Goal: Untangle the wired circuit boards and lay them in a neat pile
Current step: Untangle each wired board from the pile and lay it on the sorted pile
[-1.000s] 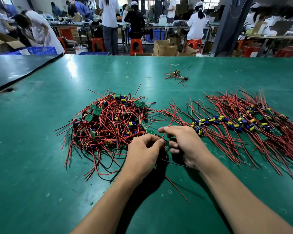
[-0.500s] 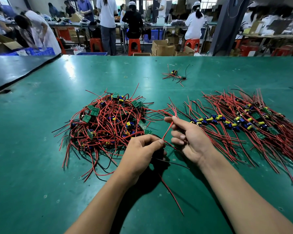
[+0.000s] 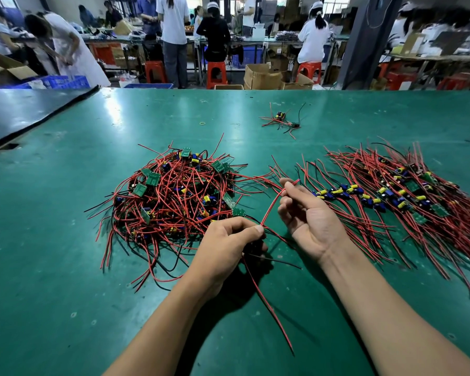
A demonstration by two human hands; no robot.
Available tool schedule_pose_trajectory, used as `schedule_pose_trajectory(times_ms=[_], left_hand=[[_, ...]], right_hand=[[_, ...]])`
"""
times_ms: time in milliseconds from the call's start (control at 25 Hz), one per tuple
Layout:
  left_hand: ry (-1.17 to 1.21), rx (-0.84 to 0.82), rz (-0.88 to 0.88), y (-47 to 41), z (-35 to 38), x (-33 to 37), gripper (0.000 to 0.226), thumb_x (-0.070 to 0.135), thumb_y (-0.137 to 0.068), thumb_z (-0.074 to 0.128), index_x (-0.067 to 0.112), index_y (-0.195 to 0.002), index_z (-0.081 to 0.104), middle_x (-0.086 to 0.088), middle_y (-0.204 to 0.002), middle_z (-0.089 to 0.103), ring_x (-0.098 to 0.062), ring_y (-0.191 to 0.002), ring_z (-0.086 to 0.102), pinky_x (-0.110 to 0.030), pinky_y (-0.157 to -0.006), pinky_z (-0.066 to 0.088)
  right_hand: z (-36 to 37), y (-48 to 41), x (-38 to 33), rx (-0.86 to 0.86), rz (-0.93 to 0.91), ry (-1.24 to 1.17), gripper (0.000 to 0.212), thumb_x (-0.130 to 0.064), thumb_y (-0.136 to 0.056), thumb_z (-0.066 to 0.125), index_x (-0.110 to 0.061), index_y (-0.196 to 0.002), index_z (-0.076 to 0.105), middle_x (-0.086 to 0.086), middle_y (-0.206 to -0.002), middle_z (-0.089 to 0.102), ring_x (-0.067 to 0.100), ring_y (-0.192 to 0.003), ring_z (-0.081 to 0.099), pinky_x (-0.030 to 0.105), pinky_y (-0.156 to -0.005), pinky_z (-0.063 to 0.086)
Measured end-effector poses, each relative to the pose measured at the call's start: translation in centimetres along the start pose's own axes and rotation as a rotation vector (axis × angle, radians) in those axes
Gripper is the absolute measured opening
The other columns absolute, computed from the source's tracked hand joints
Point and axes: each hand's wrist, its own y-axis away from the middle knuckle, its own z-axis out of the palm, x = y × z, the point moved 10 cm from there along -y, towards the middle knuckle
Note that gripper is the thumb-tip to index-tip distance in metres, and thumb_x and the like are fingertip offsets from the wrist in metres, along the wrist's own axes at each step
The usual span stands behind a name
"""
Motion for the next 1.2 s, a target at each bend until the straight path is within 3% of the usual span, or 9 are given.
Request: schedule_pose_trajectory(times_ms=[280,520,600,800,920,1040,1120,1200], left_hand=[[0.049,-0.023,-0.029,0.1,0.2,-0.1,0.014,0.009,-0.089,0.066,0.004,-0.076,0.069,-0.011,-0.065,0.067,-0.024,-0.061,0.062,-0.031,-0.060,0.055],[0.072,-0.037,-0.056,0.3,0.4,-0.1,0.015,0.007,-0.090,0.063,0.005,-0.075,0.067,-0.013,-0.063,0.066,-0.021,-0.051,0.060,-0.024,-0.050,0.050],[0.097,-0.031,-0.076,0.3,0.3,-0.2,0.016,0.006,-0.090,0.063,0.005,-0.074,0.066,-0.013,-0.062,0.066,-0.021,-0.049,0.059,-0.023,-0.048,0.049],[0.137,-0.002,-0.107,0.2,-0.1,-0.6,0.014,0.006,-0.091,0.062,0.002,-0.078,0.063,-0.015,-0.063,0.064,-0.023,-0.050,0.059,-0.025,-0.048,0.050],[0.119,0.016,-0.089,0.1,-0.2,-0.4,0.013,0.006,-0.091,0.061,0.001,-0.079,0.063,-0.014,-0.063,0.065,-0.022,-0.050,0.059,-0.025,-0.048,0.051],[0.133,0.053,-0.068,0.1,-0.3,-0.1,0.014,0.005,-0.092,0.060,0.002,-0.079,0.064,-0.014,-0.063,0.064,-0.019,-0.048,0.057,-0.024,-0.046,0.050],[0.155,0.071,-0.067,0.1,-0.3,-0.1,0.012,0.005,-0.093,0.059,0.000,-0.084,0.065,-0.014,-0.063,0.063,-0.019,-0.048,0.056,-0.023,-0.046,0.049],[0.165,0.082,-0.063,0.1,-0.4,-0.1,0.012,0.005,-0.094,0.058,-0.001,-0.088,0.067,-0.015,-0.064,0.064,-0.020,-0.049,0.055,-0.024,-0.046,0.049]], right_hand=[[-1.5,-0.1,-2.5,0.131,-0.325,0.298,0.012,-0.003,-0.084,0.073,-0.015,-0.083,0.072,-0.007,-0.066,0.068,0.005,-0.052,0.058,0.018,-0.051,0.050],[-1.3,1.6,-5.8,0.233,-0.668,0.767,0.014,-0.022,-0.082,0.082,-0.021,-0.074,0.071,-0.008,-0.065,0.067,0.005,-0.050,0.052,0.018,-0.049,0.046],[-1.2,1.6,-6.0,0.234,-0.699,0.834,0.017,-0.027,-0.086,0.078,-0.021,-0.073,0.068,-0.008,-0.060,0.063,0.006,-0.046,0.051,0.019,-0.047,0.043],[-2.4,0.3,-5.6,0.231,-0.596,0.915,0.029,-0.034,-0.092,0.070,-0.013,-0.072,0.067,-0.006,-0.052,0.051,0.013,-0.049,0.045,0.028,-0.051,0.036],[-2.4,0.2,-5.2,0.232,-0.555,0.879,0.026,-0.034,-0.090,0.073,-0.016,-0.072,0.068,-0.007,-0.052,0.051,0.013,-0.046,0.044,0.025,-0.047,0.035],[-1.1,-0.4,-2.3,0.032,-0.275,0.471,0.023,-0.037,-0.076,0.081,-0.017,-0.079,0.069,-0.001,-0.066,0.055,0.009,-0.042,0.042,0.021,-0.040,0.034],[0.5,0.0,0.3,-0.138,-0.076,0.483,0.030,-0.042,-0.072,0.084,-0.017,-0.083,0.072,0.000,-0.065,0.052,0.010,-0.040,0.038,0.019,-0.039,0.033],[1.9,1.2,2.7,-0.278,0.049,0.602,0.028,-0.038,-0.081,0.081,-0.014,-0.093,0.074,0.001,-0.059,0.047,0.011,-0.041,0.036,0.021,-0.042,0.040]])
